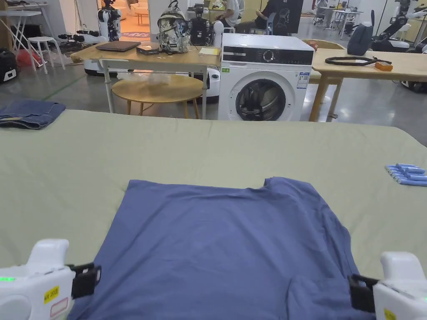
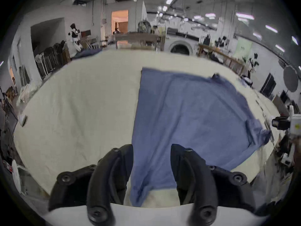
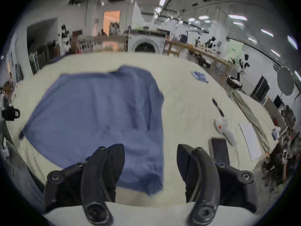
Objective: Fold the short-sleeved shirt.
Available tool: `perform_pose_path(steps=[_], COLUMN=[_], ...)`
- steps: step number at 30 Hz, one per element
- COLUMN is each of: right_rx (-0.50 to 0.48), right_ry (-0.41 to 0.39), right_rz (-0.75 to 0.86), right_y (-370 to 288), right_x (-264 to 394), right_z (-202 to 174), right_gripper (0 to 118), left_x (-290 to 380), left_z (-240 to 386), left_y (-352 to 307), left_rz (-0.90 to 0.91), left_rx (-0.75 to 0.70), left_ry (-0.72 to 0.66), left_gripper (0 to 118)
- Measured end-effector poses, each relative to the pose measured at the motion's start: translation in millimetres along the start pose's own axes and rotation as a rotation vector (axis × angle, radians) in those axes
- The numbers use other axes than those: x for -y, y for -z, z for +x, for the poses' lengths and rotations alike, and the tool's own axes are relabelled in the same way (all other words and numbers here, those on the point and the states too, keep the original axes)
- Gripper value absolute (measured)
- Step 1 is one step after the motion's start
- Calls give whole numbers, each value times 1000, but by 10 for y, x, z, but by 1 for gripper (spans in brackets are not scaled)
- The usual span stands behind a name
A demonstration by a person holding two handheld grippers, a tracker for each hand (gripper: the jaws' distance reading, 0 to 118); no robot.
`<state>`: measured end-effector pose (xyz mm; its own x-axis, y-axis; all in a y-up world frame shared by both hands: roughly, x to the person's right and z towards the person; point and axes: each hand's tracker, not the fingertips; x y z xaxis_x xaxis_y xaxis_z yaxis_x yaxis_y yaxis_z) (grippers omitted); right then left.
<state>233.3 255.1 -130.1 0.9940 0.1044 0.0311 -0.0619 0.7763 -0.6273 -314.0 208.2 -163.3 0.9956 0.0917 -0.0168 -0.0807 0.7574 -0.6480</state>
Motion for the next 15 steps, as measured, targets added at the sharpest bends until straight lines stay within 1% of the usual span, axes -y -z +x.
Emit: perform_pose_path(steps=[2, 6, 8, 9, 10, 11, 12, 13, 15], right_rx=[12, 3, -8, -12, -8, -1, 1, 2, 2], right_ry=[-2, 11, 44, 55, 65, 70, 66, 69, 68], right_rz=[86, 260, 337, 367, 395, 422, 440, 461, 469], right_y=[21, 64, 42, 28, 13, -1, -9, -14, -34], right_x=[-82, -171, -198, -211, -221, -229, -233, -233, -240], right_z=[-198, -529, -666, -710, -761, -812, -844, -861, -902], right_gripper=[69, 68, 63, 57, 39, 20, 5, 1, 0], left_x=[-110, -281, -355, -372, -390, -407, -417, -425, -442], left_z=[118, 429, 592, 639, 687, 701, 723, 753, 751], left_y=[0, -92, -167, -185, -206, -222, -236, -252, -269], left_rz=[76, 237, 308, 330, 354, 376, 388, 403, 405], left_rx=[-2, -32, -65, -79, -92, -89, -85, -98, -101], left_ry=[16, 76, 105, 109, 105, 99, 95, 92, 89], left_gripper=[46, 44, 32, 23, 14, 8, 1, 0, 0])
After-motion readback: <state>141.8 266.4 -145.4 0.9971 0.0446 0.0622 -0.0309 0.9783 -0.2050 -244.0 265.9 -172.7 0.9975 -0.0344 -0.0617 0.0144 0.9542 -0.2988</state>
